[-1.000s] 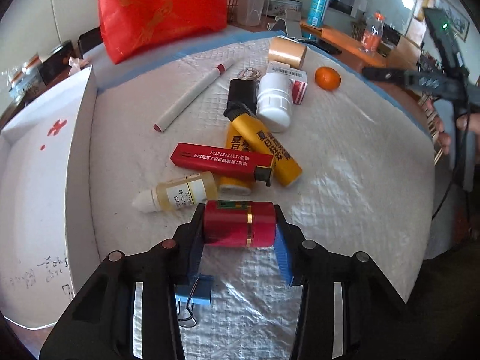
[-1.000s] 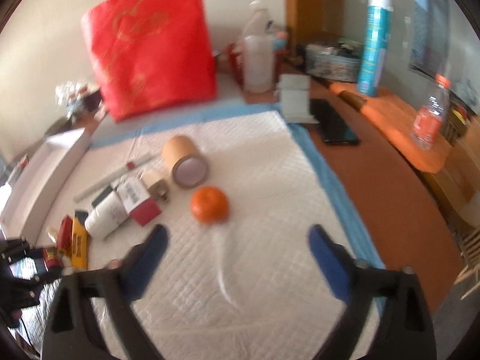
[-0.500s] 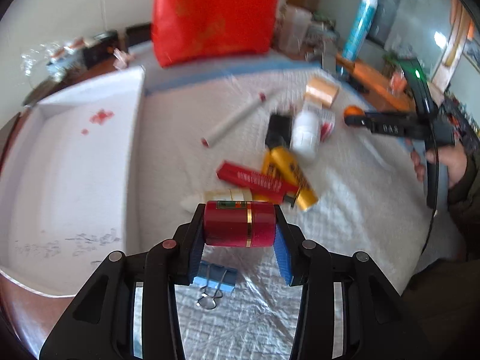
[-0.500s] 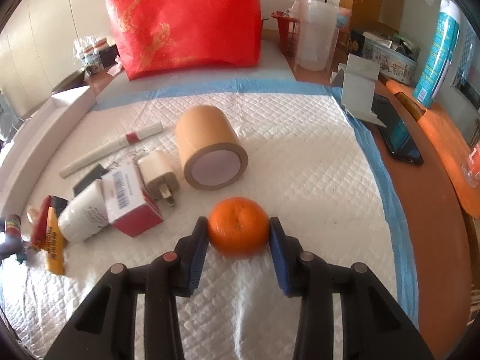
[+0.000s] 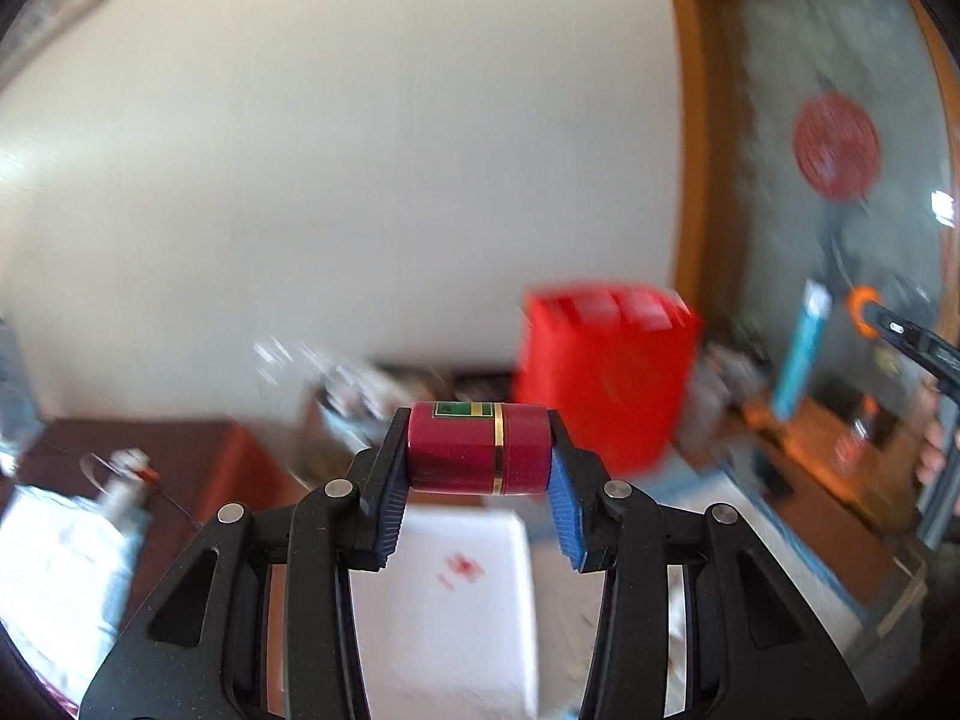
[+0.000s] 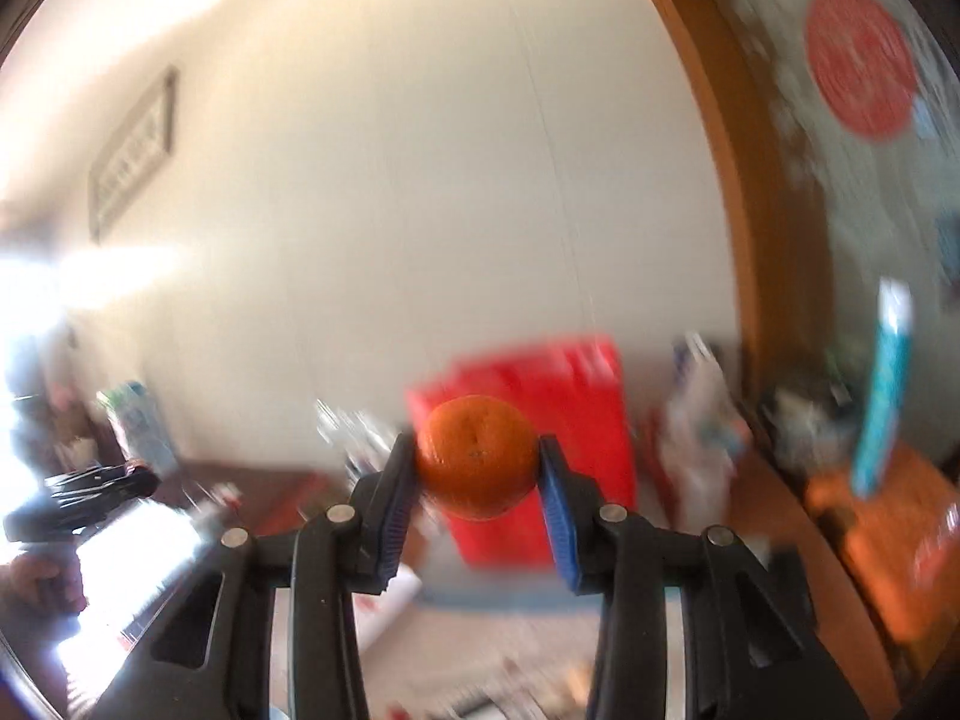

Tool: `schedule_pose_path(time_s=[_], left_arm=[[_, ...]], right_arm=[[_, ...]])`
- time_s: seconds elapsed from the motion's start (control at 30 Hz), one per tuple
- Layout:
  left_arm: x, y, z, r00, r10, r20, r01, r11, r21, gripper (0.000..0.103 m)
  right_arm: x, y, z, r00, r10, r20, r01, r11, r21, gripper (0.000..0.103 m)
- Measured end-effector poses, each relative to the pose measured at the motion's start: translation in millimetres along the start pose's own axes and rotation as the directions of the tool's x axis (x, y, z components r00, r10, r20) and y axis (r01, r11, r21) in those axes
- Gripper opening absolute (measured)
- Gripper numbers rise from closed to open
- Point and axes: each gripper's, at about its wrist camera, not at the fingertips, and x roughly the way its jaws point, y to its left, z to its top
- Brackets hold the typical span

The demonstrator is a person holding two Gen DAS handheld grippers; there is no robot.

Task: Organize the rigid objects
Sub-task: 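Carry both items to the white tray and open both tools to release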

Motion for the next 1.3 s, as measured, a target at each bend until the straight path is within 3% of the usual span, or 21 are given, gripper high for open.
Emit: schedule_pose_path(time_s=[0.1, 0.2, 0.4, 0.5, 0.53, 0.67, 0.83, 1.03, 1.13, 1.3], left_arm=[[-19.0, 27.8, 9.0, 0.998, 0.049, 0.036, -0.048, 0.998, -0.034, 0.040], [-9.1, 53.5, -6.4, 0.995, 0.098, -0.014, -0.099, 0.994, -0.053, 0.040], [42.0, 74.3, -68.8, 0.979, 0.075, -0.190, -0.098, 0.988, -0.117, 0.040], [70.2, 83.4, -104.1, 0.961, 0.081, -0.263, -0.126, 0.980, -0.157, 0.040], [89.9, 65.4, -113.1, 0.954, 0.086, -0.288, -0.137, 0.978, -0.160, 0.040], [124.4, 62.5, -148.8, 0.924, 0.108, -0.366, -0.178, 0.970, -0.164, 0.040], [148.2, 74.0, -182.0, 0.885, 0.154, -0.440, -0.244, 0.957, -0.157, 0.040], [173.9, 87.3, -208.1, 0.840, 0.168, -0.517, -0.289, 0.943, -0.163, 0.040], [184.6, 86.4, -218.4, 0.828, 0.153, -0.540, -0.279, 0.947, -0.160, 0.041], [196.0, 85.7, -228.9, 0.806, 0.162, -0.570, -0.301, 0.940, -0.158, 0.041]], right_arm=[[-4.4, 30.8, 27.8, 0.995, 0.073, 0.067, -0.071, 0.997, -0.021, 0.039], [12.6, 64.0, 25.5, 0.992, 0.108, 0.057, -0.106, 0.993, -0.045, 0.039], [81.1, 107.1, -20.4, 0.973, 0.187, -0.133, -0.187, 0.982, 0.015, 0.039], [109.7, 120.9, -50.9, 0.949, 0.212, -0.235, -0.208, 0.977, 0.042, 0.039], [115.1, 127.0, -57.4, 0.941, 0.217, -0.259, -0.214, 0.976, 0.042, 0.039], [130.2, 149.1, -78.9, 0.922, 0.198, -0.333, -0.213, 0.977, -0.007, 0.039], [170.6, 168.5, -126.6, 0.870, 0.173, -0.461, -0.212, 0.977, -0.035, 0.039], [216.4, 179.2, -182.7, 0.788, 0.133, -0.602, -0.214, 0.975, -0.065, 0.039], [227.8, 182.8, -208.8, 0.754, 0.133, -0.643, -0.224, 0.973, -0.060, 0.040], [237.1, 188.5, -241.1, 0.719, 0.122, -0.685, -0.233, 0.970, -0.072, 0.040]])
